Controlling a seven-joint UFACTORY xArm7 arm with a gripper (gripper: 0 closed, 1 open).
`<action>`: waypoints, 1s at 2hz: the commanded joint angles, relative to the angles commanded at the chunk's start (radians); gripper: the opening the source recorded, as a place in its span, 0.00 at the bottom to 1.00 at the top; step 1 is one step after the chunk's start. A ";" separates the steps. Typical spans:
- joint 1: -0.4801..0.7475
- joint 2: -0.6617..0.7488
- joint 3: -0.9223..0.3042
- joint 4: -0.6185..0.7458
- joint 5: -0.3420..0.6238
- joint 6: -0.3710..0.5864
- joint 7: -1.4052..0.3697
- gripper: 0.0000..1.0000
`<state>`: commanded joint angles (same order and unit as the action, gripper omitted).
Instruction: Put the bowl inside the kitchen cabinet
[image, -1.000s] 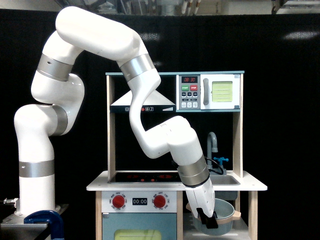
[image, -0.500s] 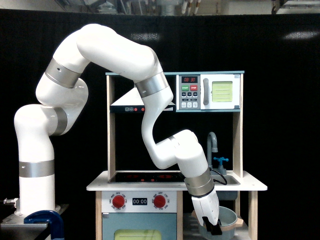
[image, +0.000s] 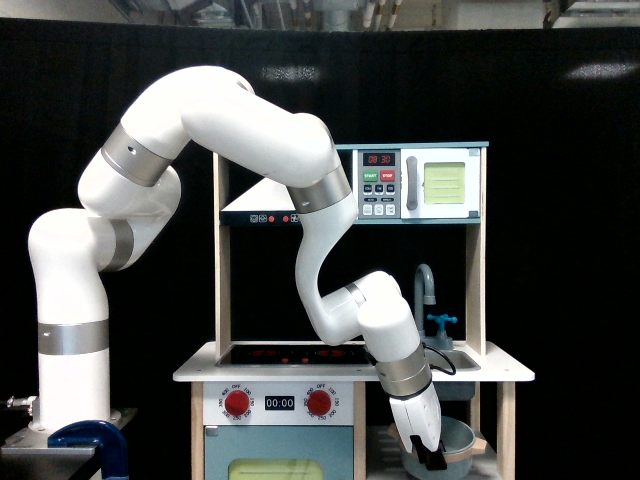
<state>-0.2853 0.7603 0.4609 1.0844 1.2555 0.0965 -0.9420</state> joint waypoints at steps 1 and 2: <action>0.058 0.040 0.034 0.040 -0.037 -0.061 0.087 0.00; 0.050 0.044 0.062 0.032 -0.038 -0.085 0.092 1.00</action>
<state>-0.2352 0.8042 0.5227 1.1166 1.2172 0.0113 -0.8503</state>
